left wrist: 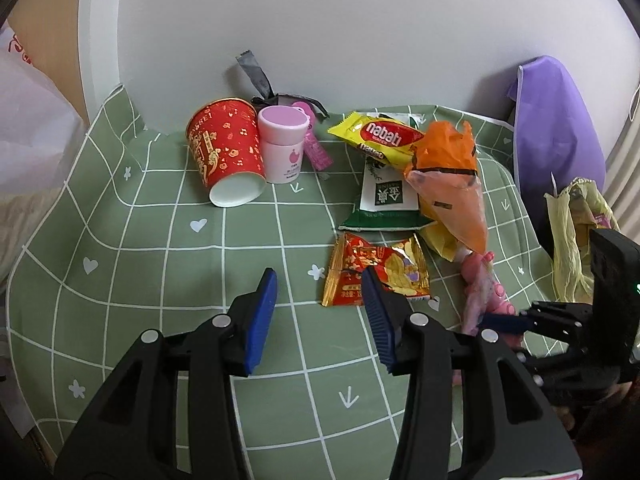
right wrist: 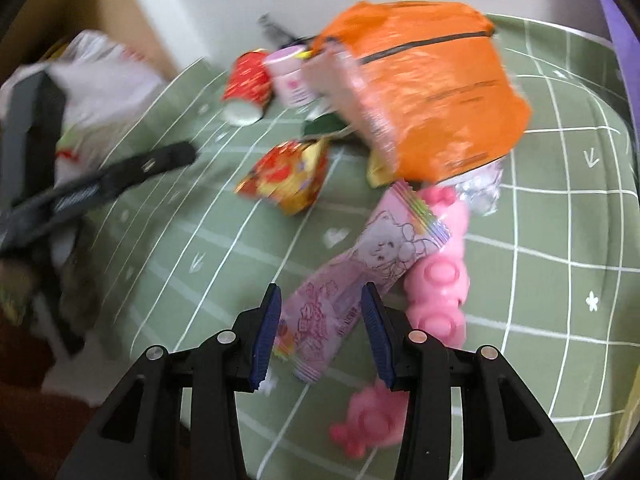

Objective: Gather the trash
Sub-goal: 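Move both open grippers back over the table toward remaining wrappers, then grasp the red candy wrapper with left gripper while right grasps pink candy stick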

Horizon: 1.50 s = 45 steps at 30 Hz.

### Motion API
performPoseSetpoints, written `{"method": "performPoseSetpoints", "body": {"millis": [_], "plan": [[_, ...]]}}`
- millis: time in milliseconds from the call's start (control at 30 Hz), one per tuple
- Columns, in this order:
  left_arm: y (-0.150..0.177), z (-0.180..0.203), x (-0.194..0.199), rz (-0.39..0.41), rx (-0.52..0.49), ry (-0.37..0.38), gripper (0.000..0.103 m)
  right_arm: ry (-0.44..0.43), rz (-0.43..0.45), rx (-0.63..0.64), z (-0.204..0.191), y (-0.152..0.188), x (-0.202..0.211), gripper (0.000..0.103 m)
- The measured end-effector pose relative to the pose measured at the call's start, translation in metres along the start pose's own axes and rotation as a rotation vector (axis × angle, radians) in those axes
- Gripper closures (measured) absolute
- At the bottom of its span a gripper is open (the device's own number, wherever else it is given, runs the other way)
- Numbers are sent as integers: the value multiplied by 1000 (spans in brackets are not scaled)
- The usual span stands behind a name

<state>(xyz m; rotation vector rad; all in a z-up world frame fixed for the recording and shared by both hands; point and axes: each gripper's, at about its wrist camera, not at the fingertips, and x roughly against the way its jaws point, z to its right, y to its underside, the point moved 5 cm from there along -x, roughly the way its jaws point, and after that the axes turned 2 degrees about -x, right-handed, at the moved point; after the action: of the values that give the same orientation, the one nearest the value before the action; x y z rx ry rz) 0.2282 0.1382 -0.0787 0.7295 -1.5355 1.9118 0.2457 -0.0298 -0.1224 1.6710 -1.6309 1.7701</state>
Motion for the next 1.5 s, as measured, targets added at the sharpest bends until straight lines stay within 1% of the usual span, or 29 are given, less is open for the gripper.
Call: {"method": "performPoseSetpoints", "body": {"millis": [133, 167, 200, 267, 300, 400, 500, 567, 633, 733, 800, 867, 967, 1033, 1067, 1100, 1133, 1167, 1233, 1267, 1333, 1367, 1400, 1433, 1500], "plan": [[-1, -2, -2, 3, 16, 11, 58, 78, 19, 24, 1, -10, -10, 63], [0, -2, -3, 0, 17, 13, 58, 93, 16, 39, 0, -11, -13, 68], [0, -1, -5, -5, 15, 17, 58, 107, 14, 55, -1, -10, -14, 83], [2, 2, -8, -15, 12, 26, 58, 110, 20, 77, -3, -12, -11, 90], [2, 2, -10, -20, 13, 30, 58, 107, 32, 82, -4, -13, -9, 96], [2, 7, -18, -42, 25, 57, 58, 109, 71, 96, 1, -14, 11, 98], [1, 15, -27, -78, 54, 98, 58, 123, 112, 78, 12, -17, 33, 98], [1, 22, -35, -107, 71, 103, 58, 153, 137, 51, 28, -16, 48, 98], [2, 27, -44, -130, 72, 86, 58, 187, 153, 15, 46, -17, 57, 98], [1, 33, -57, -151, 44, 30, 58, 255, 160, -15, 68, -14, 61, 98], [0, 34, -63, -165, 33, 10, 58, 293, 165, -43, 84, -11, 66, 98], [-1, 34, -67, -167, 23, -6, 68, 289, 161, -77, 95, -9, 68, 98], [-2, 34, -67, -158, -9, -10, 71, 285, 185, -140, 107, -5, 73, 95], [-4, 32, -63, -138, -30, -20, 71, 262, 191, -172, 112, 0, 72, 79], [-5, 30, -61, -128, -35, -27, 71, 243, 193, -182, 114, 1, 71, 60], [-6, 26, -58, -119, -38, -31, 71, 216, 198, -192, 112, 3, 69, 54], [-6, 22, -54, -107, -35, -30, 71, 187, 201, -202, 112, 5, 67, 54], [-7, 19, -51, -98, -27, -24, 71, 180, 197, -201, 111, 5, 65, 54], [-8, 13, -44, -87, 0, -10, 68, 212, 176, -178, 106, 3, 50, 54], [-8, 10, -41, -86, 13, -2, 66, 218, 170, -165, 105, 4, 46, 54], [-6, 8, -35, -91, 41, 27, 65, 217, 153, -151, 104, 5, 39, 55], [-5, 9, -34, -98, 57, 46, 64, 220, 143, -141, 103, 5, 35, 61], [-4, 10, -33, -106, 71, 58, 64, 235, 134, -128, 102, 6, 31, 73], [-2, 11, -34, -121, 91, 71, 64, 262, 126, -114, 102, 5, 27, 74], [0, 14, -37, -146, 115, 83, 64, 279, 131, -96, 101, 4, 27, 76]]}}
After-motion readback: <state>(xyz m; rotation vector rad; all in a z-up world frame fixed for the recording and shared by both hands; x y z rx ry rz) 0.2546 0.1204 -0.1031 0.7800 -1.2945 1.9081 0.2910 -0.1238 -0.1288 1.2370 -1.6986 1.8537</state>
